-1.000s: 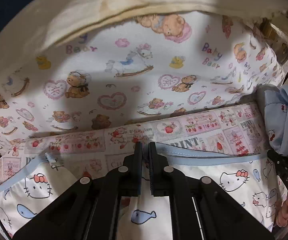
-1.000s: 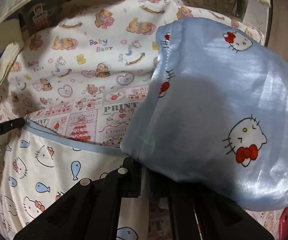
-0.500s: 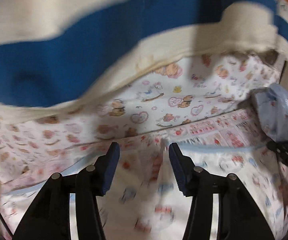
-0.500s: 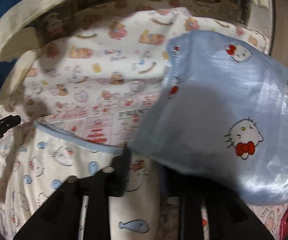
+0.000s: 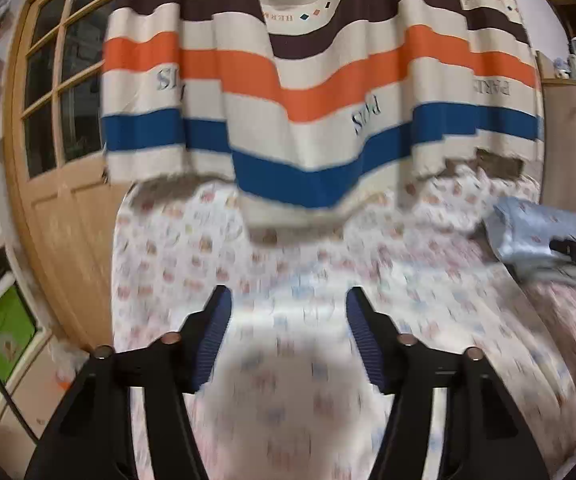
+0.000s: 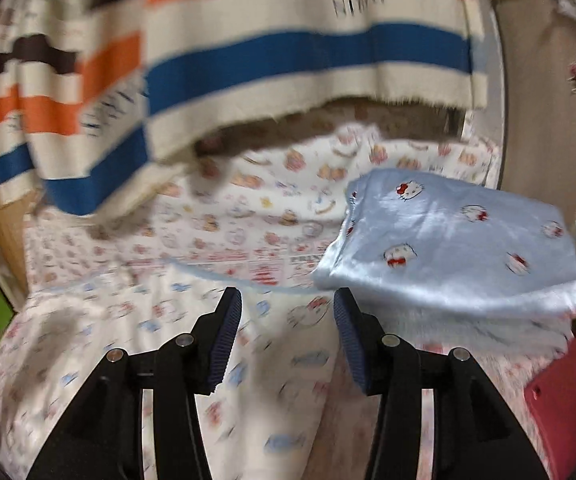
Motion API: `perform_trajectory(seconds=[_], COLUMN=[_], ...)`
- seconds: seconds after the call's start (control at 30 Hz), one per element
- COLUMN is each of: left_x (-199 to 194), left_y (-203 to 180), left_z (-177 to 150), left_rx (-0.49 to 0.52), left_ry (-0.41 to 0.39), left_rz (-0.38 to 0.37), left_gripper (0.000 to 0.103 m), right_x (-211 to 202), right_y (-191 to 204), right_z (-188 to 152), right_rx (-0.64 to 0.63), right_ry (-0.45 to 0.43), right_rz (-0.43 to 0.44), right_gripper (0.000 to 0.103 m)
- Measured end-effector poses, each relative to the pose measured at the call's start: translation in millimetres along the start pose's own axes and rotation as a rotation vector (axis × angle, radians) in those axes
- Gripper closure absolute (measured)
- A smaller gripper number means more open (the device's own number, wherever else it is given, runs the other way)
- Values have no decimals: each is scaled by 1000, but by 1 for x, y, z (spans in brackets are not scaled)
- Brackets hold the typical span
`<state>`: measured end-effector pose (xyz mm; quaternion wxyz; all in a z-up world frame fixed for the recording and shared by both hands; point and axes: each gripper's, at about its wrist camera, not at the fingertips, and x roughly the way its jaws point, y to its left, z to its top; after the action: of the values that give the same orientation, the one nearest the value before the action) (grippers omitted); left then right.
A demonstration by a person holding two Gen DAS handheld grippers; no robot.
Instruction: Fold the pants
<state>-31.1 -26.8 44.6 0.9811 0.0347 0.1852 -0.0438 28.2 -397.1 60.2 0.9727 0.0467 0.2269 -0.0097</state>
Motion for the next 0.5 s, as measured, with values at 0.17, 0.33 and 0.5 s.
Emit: perform_trajectory(seconds=[0.17, 0.33, 0.5], left_x=[-60, -82, -89], left_y=[-9, -20, -31], left_z=[-57, -97, -121], left_rx=[-4, -21, -39], left_ry=[-117, -76, -16], left_rz=[55, 44, 22], left_gripper=[39, 37, 37], right_x=[-77, -113, -133], right_y=[38, 61, 76], right_z=[-51, -108, -153], right_rx=[-55, -20, -48], right_ry=[-124, -98, -108], right_rz=[39, 92, 4], right_gripper=[50, 48, 48])
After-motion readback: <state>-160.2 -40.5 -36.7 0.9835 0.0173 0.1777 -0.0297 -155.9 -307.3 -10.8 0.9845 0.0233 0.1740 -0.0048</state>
